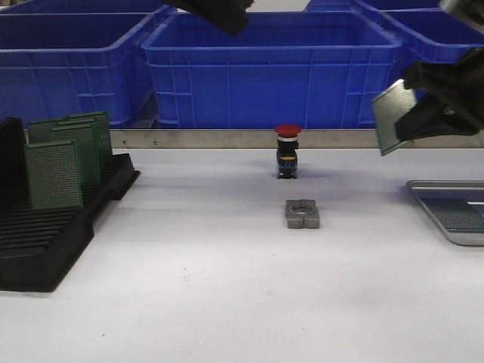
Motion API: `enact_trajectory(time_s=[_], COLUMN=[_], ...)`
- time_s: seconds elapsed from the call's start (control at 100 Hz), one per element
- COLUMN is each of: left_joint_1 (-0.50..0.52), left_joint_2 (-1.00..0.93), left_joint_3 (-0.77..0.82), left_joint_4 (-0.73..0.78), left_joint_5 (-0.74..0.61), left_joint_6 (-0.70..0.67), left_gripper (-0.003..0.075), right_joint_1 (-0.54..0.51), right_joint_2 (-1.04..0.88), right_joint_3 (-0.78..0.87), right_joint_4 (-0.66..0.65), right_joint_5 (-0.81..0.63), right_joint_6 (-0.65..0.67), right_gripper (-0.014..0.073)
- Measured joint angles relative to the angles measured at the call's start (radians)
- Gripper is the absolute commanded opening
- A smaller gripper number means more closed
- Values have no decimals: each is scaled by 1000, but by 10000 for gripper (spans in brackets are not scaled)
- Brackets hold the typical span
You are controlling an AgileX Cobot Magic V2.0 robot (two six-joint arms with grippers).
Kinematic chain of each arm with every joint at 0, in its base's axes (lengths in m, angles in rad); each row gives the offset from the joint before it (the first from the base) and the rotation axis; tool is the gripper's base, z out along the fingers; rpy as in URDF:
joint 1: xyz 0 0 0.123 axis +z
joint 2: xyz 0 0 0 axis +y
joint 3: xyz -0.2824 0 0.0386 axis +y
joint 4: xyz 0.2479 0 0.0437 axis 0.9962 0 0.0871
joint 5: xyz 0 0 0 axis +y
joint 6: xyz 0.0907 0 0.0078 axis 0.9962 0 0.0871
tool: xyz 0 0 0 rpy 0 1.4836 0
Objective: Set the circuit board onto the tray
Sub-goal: 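Carry the second board with the right gripper and lower it onto the tray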
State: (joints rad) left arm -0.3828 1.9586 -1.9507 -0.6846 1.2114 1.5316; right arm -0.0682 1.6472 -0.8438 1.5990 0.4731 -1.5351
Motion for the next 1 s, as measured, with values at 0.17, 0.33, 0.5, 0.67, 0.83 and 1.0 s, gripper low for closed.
enact_trajectory(time_s=[0.17, 0.33, 0.5, 0.67, 0.83, 1.0], left_joint_1=[0, 0, 0, 0, 0, 0], left_joint_2=[0, 0, 0, 0, 0, 0], left_joint_3=[0, 0, 0, 0, 0, 0], left_joint_4=[0, -2, -10, -16, -16, -18], left_joint_5=[0, 0, 0, 0, 0, 0], left_joint_6=[0, 0, 0, 0, 0, 0], left_gripper=[439, 439, 439, 439, 439, 439], right_joint_1=[-131, -230, -267, -268, -268, -268], right_joint_2=[0, 9, 40, 53, 53, 53], right_joint_3=[21, 71, 109, 110, 110, 110], right_joint_4=[-25, -37, -43, -43, -43, -54], right_joint_5=[-2, -2, 1, 13, 2, -25], right_joint_6=[55, 61, 66, 66, 66, 66], right_gripper=[-116, -116, -96, 229, 526, 531])
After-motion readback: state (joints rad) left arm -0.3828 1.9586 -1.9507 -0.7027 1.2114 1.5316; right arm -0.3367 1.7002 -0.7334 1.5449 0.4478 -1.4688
